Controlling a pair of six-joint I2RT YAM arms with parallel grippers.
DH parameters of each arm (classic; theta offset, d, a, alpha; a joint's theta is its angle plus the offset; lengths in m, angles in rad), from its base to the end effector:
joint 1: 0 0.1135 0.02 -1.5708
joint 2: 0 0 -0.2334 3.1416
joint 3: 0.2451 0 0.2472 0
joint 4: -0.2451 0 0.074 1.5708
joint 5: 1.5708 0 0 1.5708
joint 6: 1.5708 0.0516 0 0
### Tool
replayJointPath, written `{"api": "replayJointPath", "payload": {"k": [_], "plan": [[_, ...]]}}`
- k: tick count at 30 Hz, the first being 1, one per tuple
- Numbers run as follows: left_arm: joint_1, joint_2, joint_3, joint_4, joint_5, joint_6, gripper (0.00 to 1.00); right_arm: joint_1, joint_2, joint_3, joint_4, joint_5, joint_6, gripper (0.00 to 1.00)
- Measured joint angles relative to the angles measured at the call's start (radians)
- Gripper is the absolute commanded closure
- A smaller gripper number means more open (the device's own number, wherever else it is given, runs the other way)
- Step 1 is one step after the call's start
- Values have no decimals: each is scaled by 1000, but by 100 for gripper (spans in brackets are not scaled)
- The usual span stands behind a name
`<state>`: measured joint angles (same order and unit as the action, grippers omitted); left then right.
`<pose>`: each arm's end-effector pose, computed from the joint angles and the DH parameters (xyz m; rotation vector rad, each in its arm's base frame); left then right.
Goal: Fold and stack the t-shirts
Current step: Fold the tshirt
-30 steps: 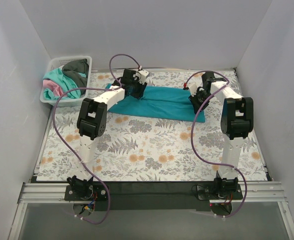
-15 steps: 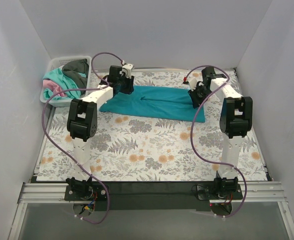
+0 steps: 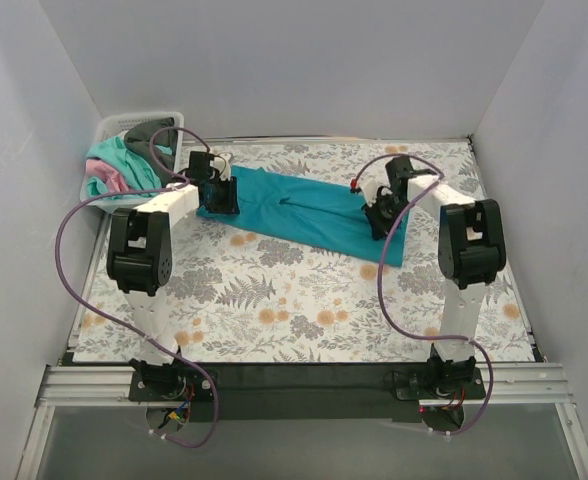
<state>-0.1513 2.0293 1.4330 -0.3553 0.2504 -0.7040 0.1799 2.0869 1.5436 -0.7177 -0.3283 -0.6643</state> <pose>0.4206 -0.0771 0.1368 -0.6100 2.5355 -0.6441 0.3993 0.0895 0.1269 -1.1892 2.4747 0.3386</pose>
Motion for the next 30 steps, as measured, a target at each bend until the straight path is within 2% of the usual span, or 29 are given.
{"api": "replayJointPath", "payload": {"k": [3, 5, 8, 10, 12, 18, 24, 27, 29, 30], "plan": [[-3, -59, -44, -33, 0, 0, 68, 78, -132, -197, 0, -21, -10, 89], [-6, -78, -52, -38, 1, 0, 68, 174, -199, -297, -45, -60, -21, 89], [-8, -77, -50, -34, 4, 2, 68, 309, -250, -376, -122, -150, -32, 88], [-8, -57, -34, -42, 5, 9, 68, 351, -270, -379, -180, -211, -39, 87], [-8, -19, 8, -50, 5, 18, 68, 325, -290, -358, -209, -242, -39, 86], [-12, 178, 222, -58, 14, 44, 69, 133, -291, -197, -199, -241, -39, 86], [-33, 435, 605, -79, 29, 79, 68, 121, -189, -191, -169, -218, -30, 85], [-48, 577, 828, -70, 43, 92, 60, 135, -140, -192, -159, -213, -21, 86], [-55, 623, 893, -40, 58, 92, 51, 145, -128, -192, -154, -210, -18, 86], [-56, 625, 895, -34, 68, 89, 50, 152, -127, -192, -148, -209, -16, 86]]}}
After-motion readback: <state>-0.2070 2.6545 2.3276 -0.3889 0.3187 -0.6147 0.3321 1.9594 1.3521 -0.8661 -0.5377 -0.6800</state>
